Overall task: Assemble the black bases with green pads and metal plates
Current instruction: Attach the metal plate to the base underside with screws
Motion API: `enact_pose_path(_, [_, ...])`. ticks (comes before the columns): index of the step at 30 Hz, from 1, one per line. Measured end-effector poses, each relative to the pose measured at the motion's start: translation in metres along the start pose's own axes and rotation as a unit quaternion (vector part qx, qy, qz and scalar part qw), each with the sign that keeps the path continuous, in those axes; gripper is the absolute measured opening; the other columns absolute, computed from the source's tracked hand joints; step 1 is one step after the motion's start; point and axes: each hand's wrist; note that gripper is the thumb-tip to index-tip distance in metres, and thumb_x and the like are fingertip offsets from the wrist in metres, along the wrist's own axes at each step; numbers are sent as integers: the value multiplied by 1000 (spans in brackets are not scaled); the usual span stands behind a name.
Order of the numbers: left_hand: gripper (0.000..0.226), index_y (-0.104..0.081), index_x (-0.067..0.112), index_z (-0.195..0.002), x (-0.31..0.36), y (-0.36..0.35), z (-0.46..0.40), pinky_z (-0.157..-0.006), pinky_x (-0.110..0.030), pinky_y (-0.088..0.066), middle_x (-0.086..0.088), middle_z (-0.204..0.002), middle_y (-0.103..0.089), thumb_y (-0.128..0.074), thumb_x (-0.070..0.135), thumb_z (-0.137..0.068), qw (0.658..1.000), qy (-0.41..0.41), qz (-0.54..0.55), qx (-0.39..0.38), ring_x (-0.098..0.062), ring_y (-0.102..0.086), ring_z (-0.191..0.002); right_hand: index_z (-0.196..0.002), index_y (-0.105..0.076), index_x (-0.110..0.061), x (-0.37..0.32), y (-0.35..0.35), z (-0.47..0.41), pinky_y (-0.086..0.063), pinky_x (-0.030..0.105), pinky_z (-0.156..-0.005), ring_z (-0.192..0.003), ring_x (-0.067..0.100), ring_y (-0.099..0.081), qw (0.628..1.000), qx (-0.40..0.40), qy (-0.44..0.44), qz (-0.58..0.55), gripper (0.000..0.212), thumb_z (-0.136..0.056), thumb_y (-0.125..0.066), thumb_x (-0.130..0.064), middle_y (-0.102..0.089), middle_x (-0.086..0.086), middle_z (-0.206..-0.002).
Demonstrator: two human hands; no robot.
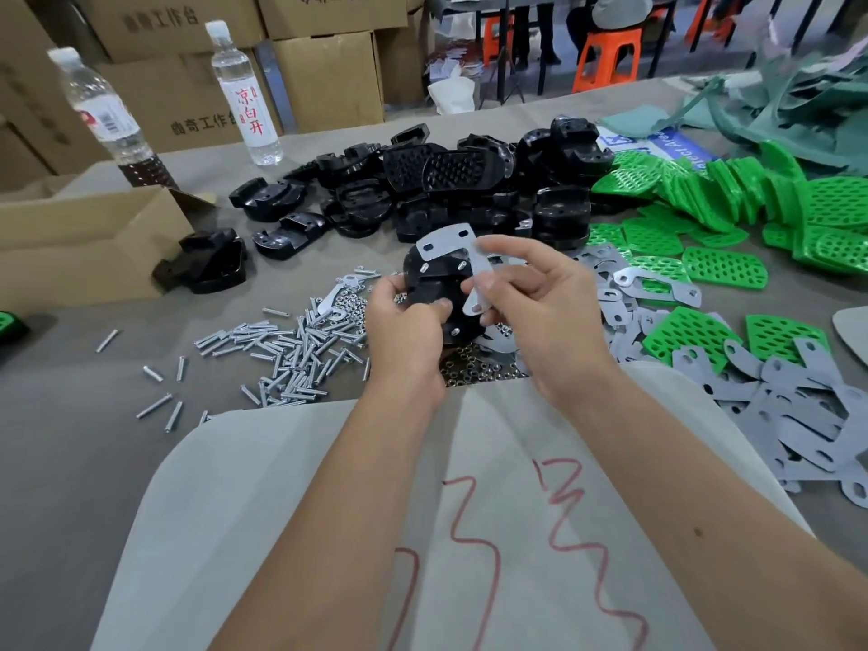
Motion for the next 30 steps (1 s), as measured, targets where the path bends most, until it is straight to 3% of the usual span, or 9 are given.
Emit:
enact_pose_path(2, [37, -60, 15, -113, -1, 0, -1, -93, -64, -57, -19, -110, -73, -56, -15, -91, 1000, -2, 6, 8, -42, -72, -101, -119, -69, -16, 1, -1, 0, -57, 28, -65, -65, 20, -69, 999, 3, -6, 40, 29, -94, -70, -2, -79, 4, -82])
enact_pose_path(5, [39, -59, 12, -117, -1, 1, -3, -94, -63, -57, -20, -112, -72, -55, -16, -91, 1000, -6, 21, 13, -35, -70, -93, -102, -73, -16, 0, -2, 1, -55, 27, -58, -55, 17, -67, 997, 6, -26, 73, 16, -92, -73, -4, -79, 3, -77])
enact_pose_path(10, [37, -60, 18, -103, -2, 0, -3, -94, -62, -57, -17, -105, -73, -58, -16, -89, 1000, -25, 1, 18, -38, -73, -98, -88, -73, -6, 1, -2, 0, -55, 32, -52, -52, 24, -69, 993, 58, -78, 69, 11, -86, -83, -8, -73, 5, -66])
enact_pose_path(14, [36, -60, 19, -102, -2, 0, -3, -95, -59, -55, -15, -100, -73, -59, -15, -89, 999, -30, 2, 27, -35, -70, -89, -82, -73, -5, -2, -5, 3, -50, 27, -47, -51, 20, -63, 989, 40, -115, 89, 16, -86, -85, -16, -70, 8, -60])
enact_pose_path(18, [36, -59, 18, -105, -2, -1, -2, -102, -62, -52, -20, -111, -73, -58, -15, -90, 999, -31, 12, 39, -44, -69, -110, -79, -72, -5, -7, -6, 4, -43, 20, -41, -45, 10, -57, 985, 13, -136, 101, 17, -87, -83, -15, -64, 1, -55])
enact_pose_path(22, [36, -59, 18, -106, -3, -2, -3, -100, -58, -54, -14, -105, -73, -58, -14, -90, 998, -43, 10, 35, -32, -69, -94, -78, -71, -6, -11, -5, 4, -35, 16, -36, -37, 7, -51, 982, 7, -158, 99, 17, -88, -82, -15, -64, 2, -54])
enact_pose_path(27, [37, -59, 21, -105, -6, -2, -3, -99, -61, -54, -16, -108, -73, -61, -13, -90, 998, -56, -4, 29, -42, -70, -107, -76, -71, -9, -13, -2, 2, -33, 14, -37, -36, 6, -47, 977, -2, -197, 87, 19, -89, -82, -18, -62, 0, -53])
enact_pose_path(30, [37, -60, 20, -105, -7, -2, -4, -100, -62, -53, -15, -104, -74, -62, -13, -89, 997, -66, -12, 23, -39, -71, -99, -76, -71, -8, -13, -1, 1, -35, 14, -38, -37, 6, -48, 975, -3, -206, 82, 18, -89, -81, -16, -63, 2, -56])
Point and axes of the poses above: each hand's wrist, its own z-axis away from the middle knuckle, its own y-axis out of the back of the hand, x = y × z
